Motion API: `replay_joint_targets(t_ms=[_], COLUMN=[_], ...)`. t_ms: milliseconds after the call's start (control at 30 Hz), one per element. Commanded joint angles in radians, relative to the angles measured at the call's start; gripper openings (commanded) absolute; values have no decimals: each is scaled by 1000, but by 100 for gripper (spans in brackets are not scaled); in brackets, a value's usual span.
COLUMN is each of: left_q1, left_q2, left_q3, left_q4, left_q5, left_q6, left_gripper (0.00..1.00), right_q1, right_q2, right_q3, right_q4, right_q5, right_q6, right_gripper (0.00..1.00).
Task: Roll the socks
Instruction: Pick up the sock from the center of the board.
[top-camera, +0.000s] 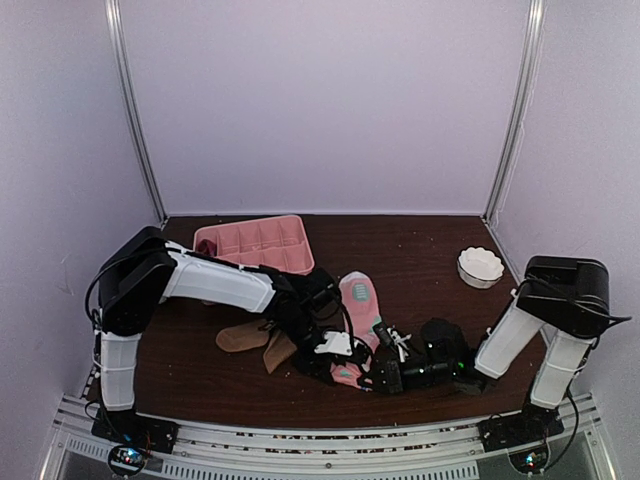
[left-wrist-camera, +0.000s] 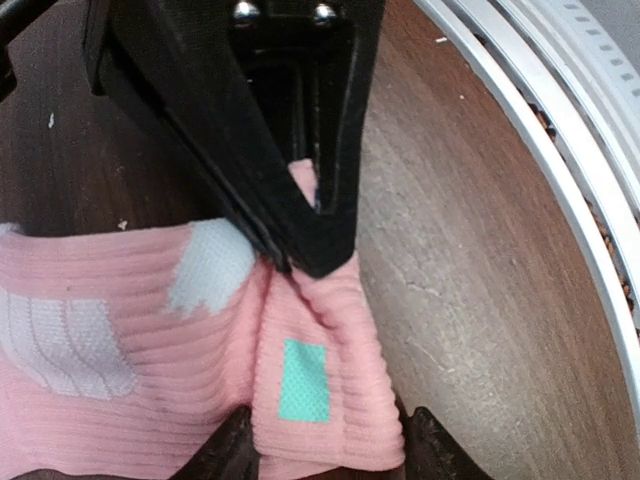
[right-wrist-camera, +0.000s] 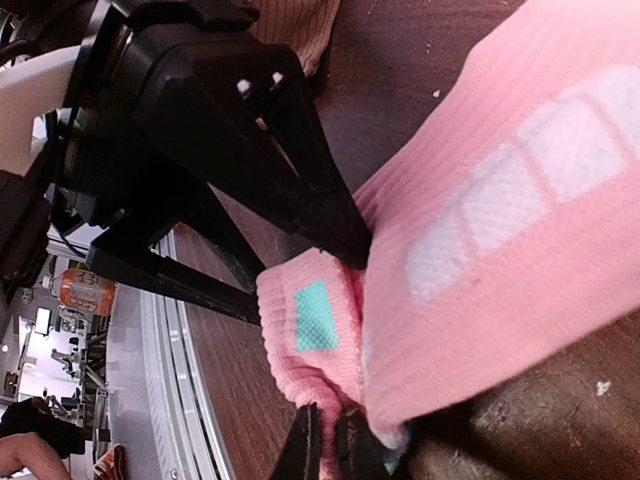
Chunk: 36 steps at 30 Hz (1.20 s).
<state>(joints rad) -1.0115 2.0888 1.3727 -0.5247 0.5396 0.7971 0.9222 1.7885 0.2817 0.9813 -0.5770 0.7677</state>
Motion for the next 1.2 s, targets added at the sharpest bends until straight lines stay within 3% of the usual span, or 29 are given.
replay_joint_targets(t_ms=[0,67,133,200,367,700,900,1167], left_q1=[5,4,5,5,5,-42,-53,-55], left_q2=[-23,-31,-60,-103,-154,-206,-152,-111], left_q3=[-57,-68,-101,-123,-110,-192,-178,-145], left_q4=[-103,-73,19,71,81,92,126,154], left_q5=[33,24,-26,-60,-81,-24,-90,-140], left_q6=[-30,-61,-112,-125,-159,-136,-121,-83], left_gripper=[50,53,65,70,77,72,65,64], right_q1=[-10,-11,-11,-11,-10,3,4,3], right_q2=[43,44,46,55,95,57,73,100], right_q3=[-34,-19,-10,-4,-12,45,74,43], right_q4=[-309,-324,-329,-334,-290,-398,-404,-337], right_q5=[10,-2,-12,-15,-43,-46,-52,-60], right_q6=[1,-1,0,5,47,40,46,71], right_gripper=[0,0,0,0,0,0,0,0])
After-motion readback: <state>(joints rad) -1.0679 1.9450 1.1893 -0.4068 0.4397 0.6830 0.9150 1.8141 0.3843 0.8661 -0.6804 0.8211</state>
